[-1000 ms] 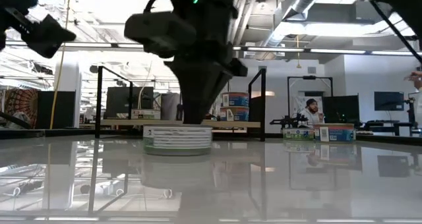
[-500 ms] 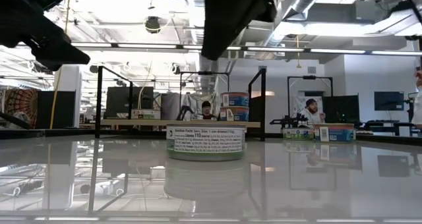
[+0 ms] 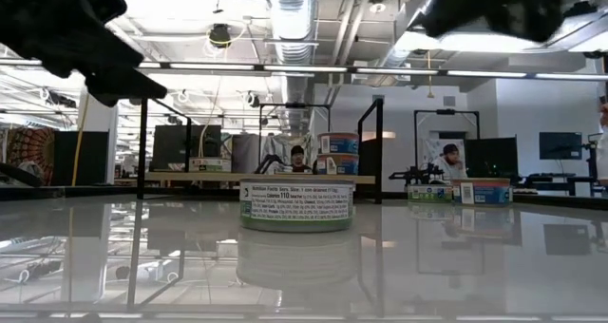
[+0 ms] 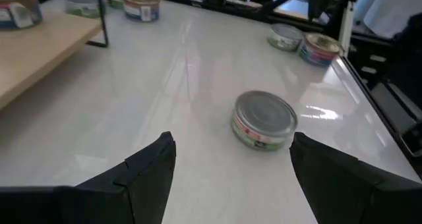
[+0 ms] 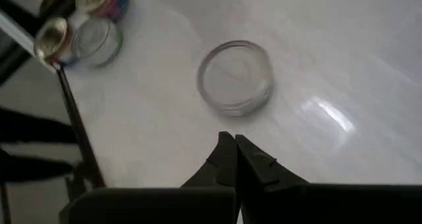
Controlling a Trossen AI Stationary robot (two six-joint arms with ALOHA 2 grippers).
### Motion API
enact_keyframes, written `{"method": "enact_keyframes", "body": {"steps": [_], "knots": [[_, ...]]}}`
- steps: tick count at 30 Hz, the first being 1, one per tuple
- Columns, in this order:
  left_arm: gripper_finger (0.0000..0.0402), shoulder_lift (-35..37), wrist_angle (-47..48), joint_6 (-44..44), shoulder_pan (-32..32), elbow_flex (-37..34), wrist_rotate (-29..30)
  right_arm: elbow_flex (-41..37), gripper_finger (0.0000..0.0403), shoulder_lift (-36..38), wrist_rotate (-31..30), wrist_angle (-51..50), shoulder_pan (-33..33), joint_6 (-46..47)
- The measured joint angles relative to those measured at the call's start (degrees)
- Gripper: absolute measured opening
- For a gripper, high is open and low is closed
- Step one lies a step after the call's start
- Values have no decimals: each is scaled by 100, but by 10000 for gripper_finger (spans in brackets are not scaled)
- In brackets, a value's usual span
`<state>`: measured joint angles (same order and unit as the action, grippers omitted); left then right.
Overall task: Stack canned seafood by type on shelf
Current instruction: Stack the green tuna can on top of the green tuna can on the shelf
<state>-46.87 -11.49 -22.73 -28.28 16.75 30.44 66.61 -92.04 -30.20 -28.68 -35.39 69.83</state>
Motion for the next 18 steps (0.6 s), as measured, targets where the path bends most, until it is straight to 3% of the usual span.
{"method": "enact_keyframes", "body": {"steps": [8,12,18], "knots": [[284,0,-124,72,417,0,-209,-1730,21,851,-858,1971,156,187],[284,2,-401,13,440,0,-213,-1890,33,825,-874,2304,444,337],[284,2,-488,-813,440,0,-217,-1889,49,656,-764,2589,743,342]]}}
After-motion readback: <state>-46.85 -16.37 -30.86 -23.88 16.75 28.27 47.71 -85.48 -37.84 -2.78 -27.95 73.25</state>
